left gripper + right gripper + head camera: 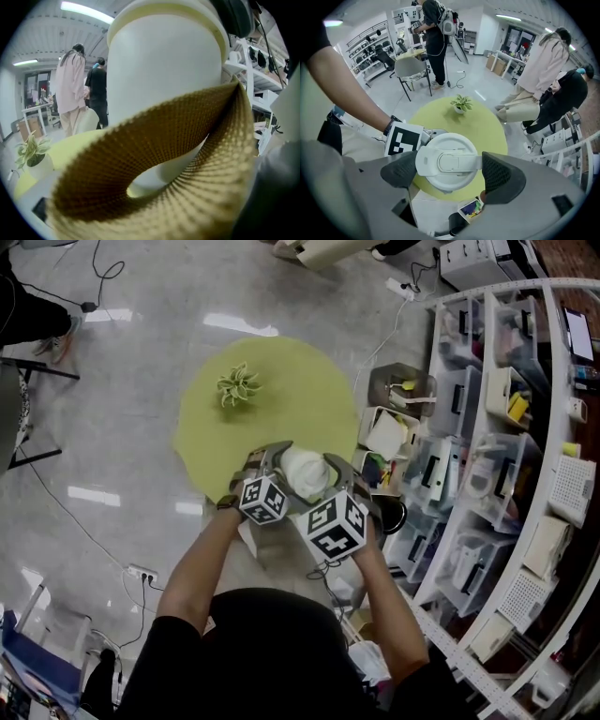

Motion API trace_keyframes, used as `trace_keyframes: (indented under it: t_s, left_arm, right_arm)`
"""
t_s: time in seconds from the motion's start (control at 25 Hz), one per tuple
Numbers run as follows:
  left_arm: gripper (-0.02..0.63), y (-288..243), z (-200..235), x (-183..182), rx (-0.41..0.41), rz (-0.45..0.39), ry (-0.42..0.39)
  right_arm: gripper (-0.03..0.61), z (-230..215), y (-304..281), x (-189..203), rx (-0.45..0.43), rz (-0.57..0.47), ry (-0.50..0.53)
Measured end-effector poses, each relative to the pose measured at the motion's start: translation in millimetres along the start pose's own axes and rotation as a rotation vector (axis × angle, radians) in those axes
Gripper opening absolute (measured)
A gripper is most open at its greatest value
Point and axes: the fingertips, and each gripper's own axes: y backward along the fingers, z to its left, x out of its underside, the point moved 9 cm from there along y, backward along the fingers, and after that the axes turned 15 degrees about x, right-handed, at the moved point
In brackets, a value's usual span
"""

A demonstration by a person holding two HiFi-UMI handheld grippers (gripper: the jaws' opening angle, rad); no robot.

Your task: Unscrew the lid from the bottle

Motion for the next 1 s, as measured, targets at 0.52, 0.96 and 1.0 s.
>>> trace_keyframes:
  t_s: [0.52,0.96,1.0]
  left_arm:
    - [0.405,72,-16,-4,-0.058,0.032,0.021]
    - [0.405,199,-37,-52,-0.226,-0.054,0.100]
    - [0.405,209,-39,-56,-0.248,-0.062,0.108]
  right_arm:
    - [0.428,-15,27,13,-0.015,-0.099,-0.160]
    - [0.426,-26,67,35,-0.025,-0.256,-0.378]
    - [0.426,-28,71,38,-0.027,-0.269,-0.402]
